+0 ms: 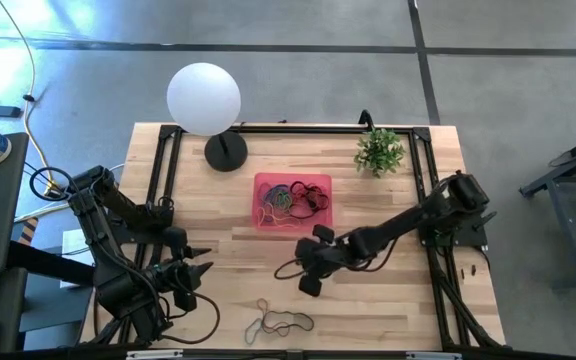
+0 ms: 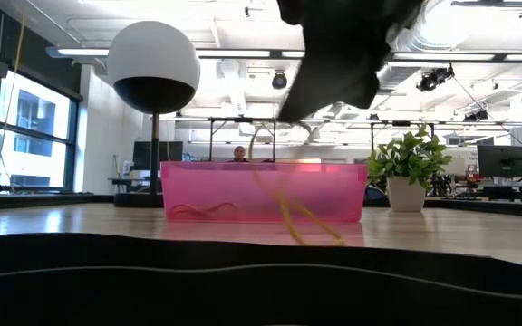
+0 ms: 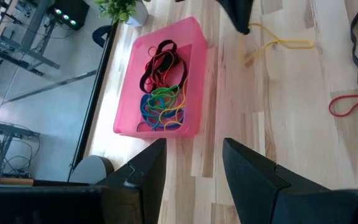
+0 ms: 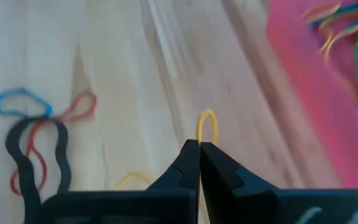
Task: Pick and place rubber bands into bin
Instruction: Put the yellow rubber band into the red bin
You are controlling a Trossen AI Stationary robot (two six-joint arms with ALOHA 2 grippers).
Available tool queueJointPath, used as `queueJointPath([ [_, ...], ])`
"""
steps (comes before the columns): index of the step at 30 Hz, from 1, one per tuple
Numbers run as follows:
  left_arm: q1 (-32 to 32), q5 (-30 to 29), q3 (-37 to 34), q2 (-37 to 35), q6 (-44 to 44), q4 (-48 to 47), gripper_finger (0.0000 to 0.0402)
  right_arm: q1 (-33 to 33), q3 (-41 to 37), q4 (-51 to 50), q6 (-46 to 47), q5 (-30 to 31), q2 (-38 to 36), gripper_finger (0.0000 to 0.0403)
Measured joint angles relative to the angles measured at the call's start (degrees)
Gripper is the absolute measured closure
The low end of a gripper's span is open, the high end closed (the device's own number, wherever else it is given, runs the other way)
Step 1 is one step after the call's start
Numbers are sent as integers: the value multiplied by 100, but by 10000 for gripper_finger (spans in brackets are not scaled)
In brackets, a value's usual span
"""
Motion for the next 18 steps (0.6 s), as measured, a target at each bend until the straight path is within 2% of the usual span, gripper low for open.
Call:
queueJointPath([
  [11,2,-47,0,0,-21,1,254,-694,11,270,-831,-13,-558,403],
  [18,2,-74,0,0,-24,0,254,-1386,11,729,-1347,-484,-602,403],
])
